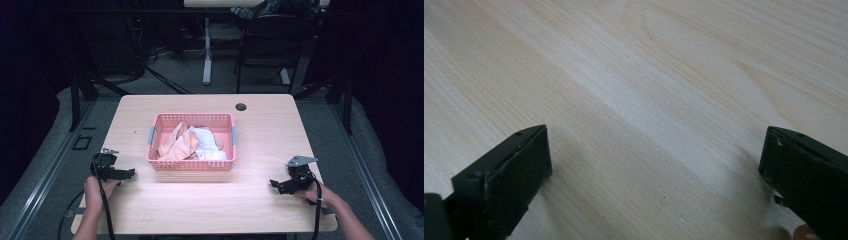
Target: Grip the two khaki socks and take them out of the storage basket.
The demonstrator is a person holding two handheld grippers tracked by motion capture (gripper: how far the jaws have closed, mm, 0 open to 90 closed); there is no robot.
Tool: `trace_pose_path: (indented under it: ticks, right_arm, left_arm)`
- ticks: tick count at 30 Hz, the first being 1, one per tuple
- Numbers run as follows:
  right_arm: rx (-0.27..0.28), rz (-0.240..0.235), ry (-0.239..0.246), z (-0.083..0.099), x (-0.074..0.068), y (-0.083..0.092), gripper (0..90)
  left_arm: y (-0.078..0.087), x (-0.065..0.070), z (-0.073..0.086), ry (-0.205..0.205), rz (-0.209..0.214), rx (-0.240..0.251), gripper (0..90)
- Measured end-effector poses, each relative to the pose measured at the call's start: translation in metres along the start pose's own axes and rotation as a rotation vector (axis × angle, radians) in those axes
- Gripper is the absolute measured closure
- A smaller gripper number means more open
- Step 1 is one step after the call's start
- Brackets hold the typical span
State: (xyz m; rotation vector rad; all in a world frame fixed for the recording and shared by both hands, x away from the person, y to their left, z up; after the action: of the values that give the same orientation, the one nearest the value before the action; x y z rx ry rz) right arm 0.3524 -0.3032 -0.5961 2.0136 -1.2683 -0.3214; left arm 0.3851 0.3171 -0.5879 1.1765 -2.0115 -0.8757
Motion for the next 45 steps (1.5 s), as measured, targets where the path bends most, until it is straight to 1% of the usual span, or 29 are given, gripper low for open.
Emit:
trace_pose_path:
  ticks: [13,14,19,24,25,26,27,28,29,31,33,34,36,37,38,41,43,44,45]
  right_arm:
    - [0.0,0.002,-0.002,0.0,0.0,0.0,0.0]
    - [0.0,0.002,-0.003,0.0,0.0,0.0,0.0]
    - [0.001,-0.002,-0.004,0.0,0.0,0.0,0.0]
    - [0.001,-0.002,-0.004,0.0,0.0,0.0,0.0]
    - [0.001,-0.002,-0.004,0.0,0.0,0.0,0.0]
    - [0.001,-0.002,-0.004,0.0,0.0,0.0,0.0]
    - [0.001,-0.002,-0.004,0.0,0.0,0.0,0.0]
    - [0.001,-0.002,-0.004,0.0,0.0,0.0,0.0]
    - [0.001,-0.002,-0.003,0.0,0.0,0.0,0.0]
    - [0.001,-0.002,-0.004,0.0,0.0,0.0,0.0]
    - [0.001,-0.002,-0.003,0.0,0.0,0.0,0.0]
    - [0.001,-0.002,-0.003,0.0,0.0,0.0,0.0]
    - [0.001,-0.002,-0.003,0.0,0.0,0.0,0.0]
    - [0.001,-0.002,-0.004,0.0,0.0,0.0,0.0]
    - [0.001,-0.002,-0.004,0.0,0.0,0.0,0.0]
    - [0.0,-0.001,-0.004,0.0,0.0,0.0,0.0]
    - [0.0,-0.002,-0.004,0.0,0.0,0.0,0.0]
    - [-0.001,0.001,-0.002,0.0,0.0,0.0,0.0]
    - [-0.002,-0.001,-0.004,0.0,0.0,0.0,0.0]
  left_arm:
    - [0.0,0.0,-0.001,0.004,0.003,-0.008,0.0]
    - [0.0,0.0,-0.002,-0.002,0.004,-0.011,0.0]
    - [0.0,0.0,-0.002,-0.002,0.005,-0.015,0.0]
    - [0.0,-0.001,-0.004,-0.002,0.009,-0.037,0.2]
    - [0.002,-0.003,-0.005,0.004,-0.003,-0.045,0.2]
    - [0.004,-0.004,-0.005,0.013,0.004,-0.036,0.2]
    - [0.004,-0.004,-0.005,0.013,0.004,-0.036,0.2]
    - [0.007,-0.006,-0.006,0.023,0.013,-0.023,0.2]
    - [0.01,-0.006,-0.007,0.016,0.004,-0.021,0.2]
    - [0.012,-0.005,-0.009,0.016,0.007,-0.018,0.2]
    - [0.014,-0.005,-0.011,0.017,0.016,-0.015,0.2]
    - [0.017,-0.003,-0.015,0.017,0.037,-0.005,0.2]
    - [0.019,-0.003,-0.016,0.016,0.041,-0.002,0.2]
    - [0.021,-0.001,-0.019,0.016,0.052,-0.001,0.2]
    - [0.021,-0.001,-0.019,0.016,0.052,-0.001,0.2]
    - [0.025,0.003,-0.024,0.006,0.075,-0.01,0.2]
    - [0.026,0.003,-0.025,0.003,0.072,-0.005,0.2]
    - [0.028,0.004,-0.027,0.007,0.087,-0.007,0.1]
    - [0.03,0.005,-0.028,0.005,0.091,-0.007,0.2]
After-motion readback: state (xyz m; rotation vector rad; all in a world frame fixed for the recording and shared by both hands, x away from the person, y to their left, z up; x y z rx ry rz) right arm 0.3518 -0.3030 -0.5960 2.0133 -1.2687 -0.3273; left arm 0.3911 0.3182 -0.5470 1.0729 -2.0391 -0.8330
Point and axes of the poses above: each handheld gripper's, and its own axes: y roughly backward along the jaws, z roughly out of its underside, x roughly to its right, the point moved 1 cm from there along -y, roughly forward along the jaws, and after that the axes turned 13 degrees about z, right-handed, at the moved point
